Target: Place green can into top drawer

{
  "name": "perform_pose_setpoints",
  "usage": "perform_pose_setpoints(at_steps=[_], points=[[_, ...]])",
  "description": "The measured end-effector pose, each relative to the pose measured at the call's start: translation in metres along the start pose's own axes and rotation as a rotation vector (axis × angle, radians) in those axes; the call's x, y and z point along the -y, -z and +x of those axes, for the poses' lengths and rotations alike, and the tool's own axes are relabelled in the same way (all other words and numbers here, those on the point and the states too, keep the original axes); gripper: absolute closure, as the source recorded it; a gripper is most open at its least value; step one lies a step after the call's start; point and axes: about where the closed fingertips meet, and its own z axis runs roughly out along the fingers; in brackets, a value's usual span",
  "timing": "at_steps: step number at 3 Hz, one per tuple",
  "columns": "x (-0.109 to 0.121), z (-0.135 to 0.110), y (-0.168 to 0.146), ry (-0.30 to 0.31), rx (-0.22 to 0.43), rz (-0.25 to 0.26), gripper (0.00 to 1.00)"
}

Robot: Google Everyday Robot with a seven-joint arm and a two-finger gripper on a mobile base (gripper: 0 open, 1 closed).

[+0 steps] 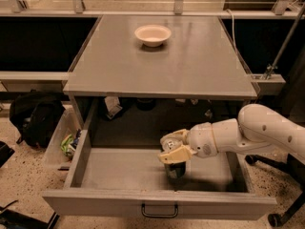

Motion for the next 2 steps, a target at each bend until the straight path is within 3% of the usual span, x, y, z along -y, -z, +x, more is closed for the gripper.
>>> perform_pose_setpoints(at_steps=[2], points=[[0.0,0.0,-0.0001,0.0,0.0,0.0,0.58]])
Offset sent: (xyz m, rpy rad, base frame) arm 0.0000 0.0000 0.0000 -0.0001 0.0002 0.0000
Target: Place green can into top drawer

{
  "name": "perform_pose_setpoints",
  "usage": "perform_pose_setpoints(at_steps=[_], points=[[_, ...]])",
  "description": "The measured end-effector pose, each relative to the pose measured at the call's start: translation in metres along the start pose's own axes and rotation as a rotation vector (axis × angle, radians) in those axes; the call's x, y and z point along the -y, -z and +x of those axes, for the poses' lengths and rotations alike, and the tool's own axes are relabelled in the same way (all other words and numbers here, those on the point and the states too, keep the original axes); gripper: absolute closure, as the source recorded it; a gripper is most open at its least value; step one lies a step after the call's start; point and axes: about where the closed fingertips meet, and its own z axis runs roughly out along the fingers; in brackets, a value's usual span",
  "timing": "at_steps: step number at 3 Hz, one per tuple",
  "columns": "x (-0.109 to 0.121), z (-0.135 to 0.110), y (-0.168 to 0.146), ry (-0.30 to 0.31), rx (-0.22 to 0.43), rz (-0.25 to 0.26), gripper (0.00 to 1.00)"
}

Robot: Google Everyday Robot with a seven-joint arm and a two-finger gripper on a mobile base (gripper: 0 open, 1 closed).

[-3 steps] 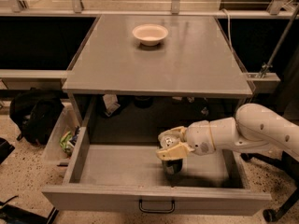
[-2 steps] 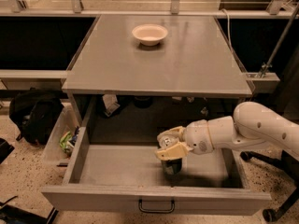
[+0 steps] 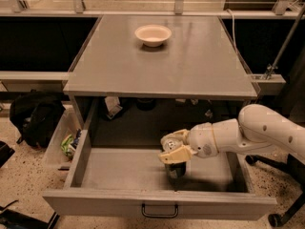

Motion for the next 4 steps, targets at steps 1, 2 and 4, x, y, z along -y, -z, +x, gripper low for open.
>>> perform_pose_setpoints(at_steps=[1,2,4], points=[[0.0,0.0,0.0,0.0,0.0,0.0,0.35],[0.0,0.0,0.0,0.0,0.0,0.0,0.12],[-0.0001,0.0,-0.0001,0.0,0.0,0.0,0.0]])
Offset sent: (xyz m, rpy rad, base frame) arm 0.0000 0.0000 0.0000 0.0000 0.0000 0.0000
